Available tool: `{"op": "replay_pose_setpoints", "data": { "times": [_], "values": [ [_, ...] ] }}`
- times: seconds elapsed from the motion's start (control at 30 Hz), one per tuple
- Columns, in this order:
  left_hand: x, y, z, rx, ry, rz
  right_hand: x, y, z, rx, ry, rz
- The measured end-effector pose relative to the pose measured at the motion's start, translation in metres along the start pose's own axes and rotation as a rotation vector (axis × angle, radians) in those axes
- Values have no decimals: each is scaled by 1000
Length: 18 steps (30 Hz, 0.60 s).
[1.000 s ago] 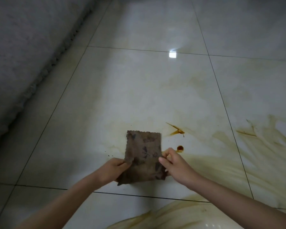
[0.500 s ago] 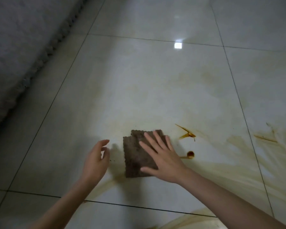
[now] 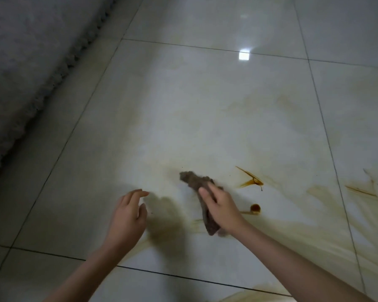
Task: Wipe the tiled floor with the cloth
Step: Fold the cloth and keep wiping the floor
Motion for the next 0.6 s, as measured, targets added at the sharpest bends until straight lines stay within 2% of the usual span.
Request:
{"op": "replay_pose_setpoints", "data": {
  "times": [0.03, 0.13, 0.23, 0.4, 0.53, 0.6],
  "values": [
    [-2, 6, -3, -10, -6, -17, 8, -1, 16, -123, 48, -53],
    [-9, 33, -17, -75, -77, -65, 43, 4, 72, -246, 163, -69],
    [-18, 63, -36, -209, -174, -162, 78, 32, 136, -232, 336, -155],
    [-31, 96, -66, -403, -270, -286, 113, 119, 230, 121, 628, -389],
    [-37, 102, -79, -572, -329, -322, 86, 165, 235, 674, 596, -452],
    [-42, 104, -80, -616, -337, -327, 62, 161, 220, 772, 679, -567]
  ]
}}
Point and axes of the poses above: each hand's wrist, its own x-axis away from the middle knuckle, its own z-axis out of the back of the hand, y = z × x, the point moved 3 cm from there along -x, towards the middle knuckle
